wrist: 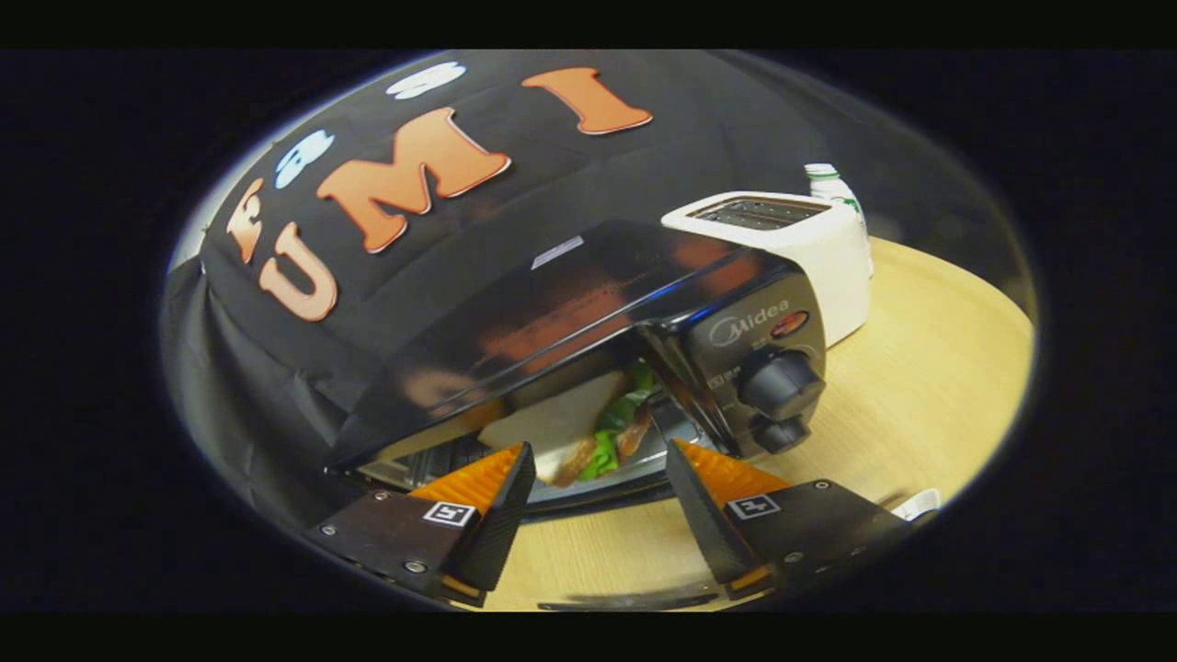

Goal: Open the toaster oven, put the food inside, and close the toaster oven door.

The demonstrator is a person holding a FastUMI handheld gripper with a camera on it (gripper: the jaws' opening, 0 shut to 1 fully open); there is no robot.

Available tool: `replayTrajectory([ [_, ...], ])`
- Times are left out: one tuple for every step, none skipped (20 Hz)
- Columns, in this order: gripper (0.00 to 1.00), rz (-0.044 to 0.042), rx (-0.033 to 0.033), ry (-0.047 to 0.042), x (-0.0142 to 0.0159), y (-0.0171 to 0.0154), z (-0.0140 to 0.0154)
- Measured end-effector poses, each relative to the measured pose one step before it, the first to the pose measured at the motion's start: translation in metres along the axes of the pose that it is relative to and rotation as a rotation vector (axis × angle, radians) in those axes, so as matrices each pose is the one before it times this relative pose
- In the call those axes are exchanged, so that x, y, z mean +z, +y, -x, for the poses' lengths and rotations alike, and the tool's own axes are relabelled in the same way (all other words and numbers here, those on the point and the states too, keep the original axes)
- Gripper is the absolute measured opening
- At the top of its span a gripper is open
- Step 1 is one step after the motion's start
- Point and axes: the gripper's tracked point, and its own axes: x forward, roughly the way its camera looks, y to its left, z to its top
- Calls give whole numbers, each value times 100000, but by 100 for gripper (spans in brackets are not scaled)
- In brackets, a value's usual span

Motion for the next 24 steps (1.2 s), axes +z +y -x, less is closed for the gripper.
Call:
replayTrajectory([
  [87,4180,932,1078,-563,69,1060],
  [88,4571,635,1417,-691,111,1058],
  [89,4820,1215,1515,-942,247,1019],
  [90,5255,907,1719,-906,272,888],
  [92,5020,543,2033,-1010,130,884],
  [93,4251,-6,1662,-1113,181,802],
  [96,3504,-163,1628,-1194,150,727],
  [96,2465,40,2286,-1216,103,633],
  [97,1665,361,2538,-1235,-96,533],
  [97,692,8,2052,-1028,-10,302],
  [97,372,-393,2377,-1050,-14,288],
  [97,-215,-431,1775,-908,-101,286],
  [97,319,-73,1620,-824,-32,243],
  [98,620,-392,1435,-836,113,348],
  [97,251,-786,2152,-1062,-16,412],
  [98,275,1426,1709,-887,489,59],
  [97,907,673,1970,-748,191,-167],
  [97,1573,281,2305,-796,134,-524],
  [97,797,-783,2752,-704,-121,-602],
  [97,-293,279,2999,-627,-94,-739],
  [98,17,1125,1289,-250,403,-789],
  [98,1540,-250,162,177,-18,-719],
  [98,2429,-777,-1447,498,-232,-681],
  [98,1284,-1283,1387,-65,-312,-518],
])
